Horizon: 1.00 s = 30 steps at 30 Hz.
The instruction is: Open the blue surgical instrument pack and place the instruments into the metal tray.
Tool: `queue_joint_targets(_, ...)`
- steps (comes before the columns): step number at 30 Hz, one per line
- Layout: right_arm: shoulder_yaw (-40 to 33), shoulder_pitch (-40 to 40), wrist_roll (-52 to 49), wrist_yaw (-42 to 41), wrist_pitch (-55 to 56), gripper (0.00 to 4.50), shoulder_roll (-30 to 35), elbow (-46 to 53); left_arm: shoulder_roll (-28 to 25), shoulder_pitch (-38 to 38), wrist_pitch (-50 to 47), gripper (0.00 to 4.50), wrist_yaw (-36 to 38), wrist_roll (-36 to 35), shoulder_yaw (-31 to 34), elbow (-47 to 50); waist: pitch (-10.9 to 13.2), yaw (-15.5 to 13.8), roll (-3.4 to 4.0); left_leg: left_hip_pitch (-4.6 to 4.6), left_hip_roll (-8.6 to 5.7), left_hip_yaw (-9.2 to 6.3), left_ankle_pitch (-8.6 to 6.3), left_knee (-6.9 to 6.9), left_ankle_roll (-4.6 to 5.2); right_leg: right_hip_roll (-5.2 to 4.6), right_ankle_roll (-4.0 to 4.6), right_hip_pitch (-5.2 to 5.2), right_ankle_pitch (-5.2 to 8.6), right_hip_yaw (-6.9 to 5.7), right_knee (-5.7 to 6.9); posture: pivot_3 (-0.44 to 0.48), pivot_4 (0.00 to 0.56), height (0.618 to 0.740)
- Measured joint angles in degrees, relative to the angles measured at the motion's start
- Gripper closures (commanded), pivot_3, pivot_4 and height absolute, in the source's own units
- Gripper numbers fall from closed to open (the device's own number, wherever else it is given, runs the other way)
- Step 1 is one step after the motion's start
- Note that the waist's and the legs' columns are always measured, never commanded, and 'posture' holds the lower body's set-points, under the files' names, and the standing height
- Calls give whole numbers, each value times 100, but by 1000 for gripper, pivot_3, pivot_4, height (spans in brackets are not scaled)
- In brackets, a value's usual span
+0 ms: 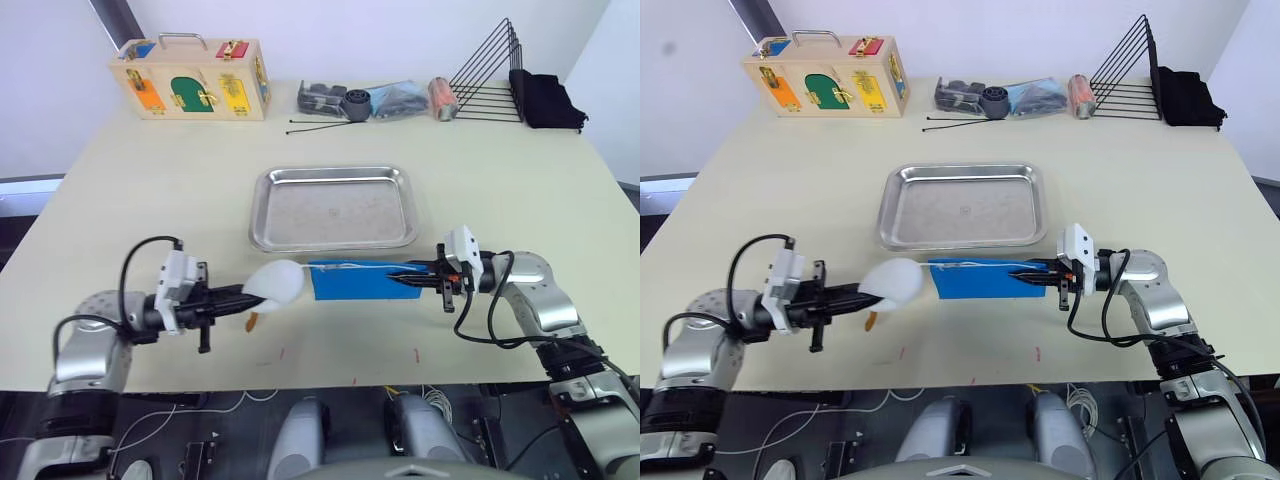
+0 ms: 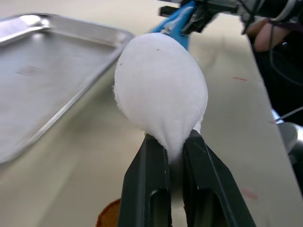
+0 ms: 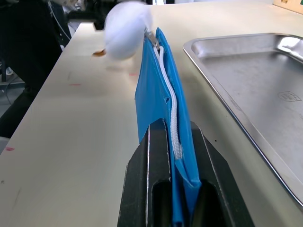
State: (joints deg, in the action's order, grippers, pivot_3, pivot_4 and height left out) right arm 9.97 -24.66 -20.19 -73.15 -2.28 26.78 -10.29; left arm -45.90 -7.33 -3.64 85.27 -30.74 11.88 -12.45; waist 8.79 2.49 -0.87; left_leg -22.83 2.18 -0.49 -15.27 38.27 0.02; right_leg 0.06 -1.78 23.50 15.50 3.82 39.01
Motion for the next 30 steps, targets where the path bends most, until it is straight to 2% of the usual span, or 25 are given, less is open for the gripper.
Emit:
queue_joint_targets(3,0,0,1,-4,3,4500,0,-1,-282,-7,44,4466,136,28,137,-388,0,-4,1,0,0,1,0,0,0,0,0,0,0,0,-1,0,150,740)
queue_joint_targets(8,0,-1,-16,-41,45,4500,-27,-3,-438,2,127,4466,189,224,135,-683,1,-10,1,-1,1,6,0,0,0,-1,0,0,1,-3,-1,0,150,740)
queue_joint_targets(19,-72,0,-655,-172,-758,4500,-199,279,-334,197,119,4466,-35,471,-36,-500,2,-27,1,-6,3,1,0,0,0,-6,0,2,0,-3,-1,0,150,740)
queue_joint_targets(30,-538,4,-1389,231,-1502,4500,-578,761,-333,204,-35,4466,-62,470,-69,-382,2,-27,1,-7,2,1,0,0,0,-7,0,2,0,-5,0,0,150,740)
